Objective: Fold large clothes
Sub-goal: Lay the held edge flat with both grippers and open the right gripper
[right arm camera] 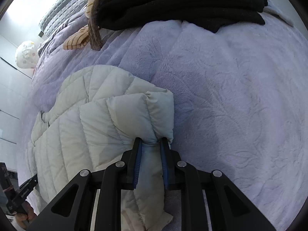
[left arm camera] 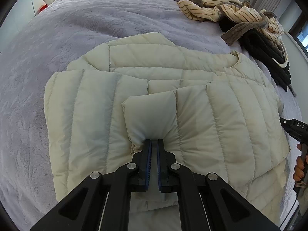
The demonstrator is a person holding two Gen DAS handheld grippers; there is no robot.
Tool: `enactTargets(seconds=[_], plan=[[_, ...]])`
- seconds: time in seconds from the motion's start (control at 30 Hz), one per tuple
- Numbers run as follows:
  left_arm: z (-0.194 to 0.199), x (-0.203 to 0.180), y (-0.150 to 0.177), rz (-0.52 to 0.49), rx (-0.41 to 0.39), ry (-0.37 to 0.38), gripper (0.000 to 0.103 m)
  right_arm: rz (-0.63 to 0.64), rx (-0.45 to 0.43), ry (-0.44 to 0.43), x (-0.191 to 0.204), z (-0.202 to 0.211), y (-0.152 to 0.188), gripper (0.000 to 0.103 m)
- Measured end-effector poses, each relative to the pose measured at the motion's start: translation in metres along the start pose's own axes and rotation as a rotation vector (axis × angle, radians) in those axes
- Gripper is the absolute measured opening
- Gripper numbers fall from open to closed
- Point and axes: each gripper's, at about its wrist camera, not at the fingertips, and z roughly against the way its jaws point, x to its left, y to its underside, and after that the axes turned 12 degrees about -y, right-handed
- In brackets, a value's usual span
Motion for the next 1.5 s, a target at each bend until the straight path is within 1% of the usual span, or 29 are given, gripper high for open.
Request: enactTargets(seconds=[0.07, 0.13, 0.3, 0.37, 0.47, 0.57, 0.63, 0.73, 0.87, 0.9, 0.93, 0.97, 1.0, 1.03, 1.07, 1.17, 1.2, 1.33, 1.37, 1.4, 1.43, 1.5], plan=[[0.003, -0.001, -0.001, -0.008, -0.001, -0.013, 0.006, -0.006, 0.001, 0.007, 0.002, 0.001, -0.002, 0.020], [0.008, -0.002, -0.002, -0.005, 0.001, -0.020, 0.006, -0.025, -0.004, 0.015, 0.004, 0.006, -0.002, 0.022], [0.030, 0.002, -0.003, -0.012, -0.009, -0.042, 0.006, -0.029, -0.035, 0.066, 0.019, 0.028, 0.004, 0.023], [0.040, 0.002, -0.001, -0.024, -0.014, -0.061, 0.006, -0.034, -0.039, 0.056, 0.025, 0.038, 0.009, 0.023], [0.050, 0.004, 0.001, -0.024, -0.008, -0.066, 0.006, -0.038, -0.031, 0.049, 0.032, 0.047, 0.015, 0.024], [0.058, 0.006, 0.008, -0.032, -0.002, -0.072, 0.006, -0.040, -0.022, 0.053, 0.038, 0.053, 0.025, 0.029], [0.065, 0.006, 0.012, -0.043, -0.002, -0.089, 0.006, -0.045, -0.011, 0.047, 0.043, 0.055, 0.034, 0.031], [0.079, 0.009, 0.020, -0.033, -0.010, -0.103, 0.006, -0.042, 0.008, 0.046, 0.052, 0.061, 0.048, 0.038], [0.099, 0.013, 0.033, -0.032, -0.009, -0.105, 0.007, -0.017, 0.032, 0.039, 0.069, 0.073, 0.065, 0.056], [0.104, 0.015, 0.038, -0.031, -0.009, -0.104, 0.014, -0.011, 0.035, 0.034, 0.072, 0.075, 0.069, 0.059], [0.109, 0.016, 0.042, -0.029, -0.012, -0.105, 0.050, -0.003, 0.041, 0.028, 0.078, 0.079, 0.073, 0.061], [0.114, 0.018, 0.046, -0.023, -0.018, -0.111, 0.090, 0.005, 0.045, 0.023, 0.083, 0.082, 0.077, 0.065], [0.120, 0.020, 0.052, -0.015, -0.037, -0.126, 0.098, 0.015, 0.050, 0.014, 0.089, 0.086, 0.081, 0.071], [0.127, 0.021, 0.057, -0.017, -0.056, -0.138, 0.098, 0.027, 0.055, 0.008, 0.094, 0.089, 0.083, 0.072], [0.130, 0.022, 0.061, -0.025, -0.053, -0.137, 0.098, 0.036, 0.058, 0.005, 0.098, 0.093, 0.086, 0.073], [0.137, 0.029, 0.072, -0.014, -0.001, -0.126, 0.098, 0.066, 0.068, -0.002, 0.112, 0.104, 0.095, 0.075], [0.140, 0.030, 0.076, -0.013, 0.007, -0.124, 0.099, 0.070, 0.072, -0.003, 0.116, 0.108, 0.099, 0.079], [0.159, 0.036, 0.088, -0.018, 0.007, -0.133, 0.099, 0.078, 0.081, -0.013, 0.128, 0.123, 0.113, 0.080], [0.165, 0.039, 0.090, -0.016, 0.004, -0.130, 0.099, 0.085, 0.082, -0.010, 0.131, 0.126, 0.116, 0.082], [0.169, 0.041, 0.091, -0.013, 0.002, -0.130, 0.100, 0.092, 0.081, -0.003, 0.134, 0.129, 0.120, 0.089], [0.173, 0.044, 0.094, -0.008, 0.002, -0.127, 0.102, 0.098, 0.075, 0.006, 0.138, 0.134, 0.125, 0.090], [0.180, 0.048, 0.098, -0.007, 0.005, -0.119, 0.102, 0.103, 0.067, 0.010, 0.143, 0.142, 0.133, 0.090]])
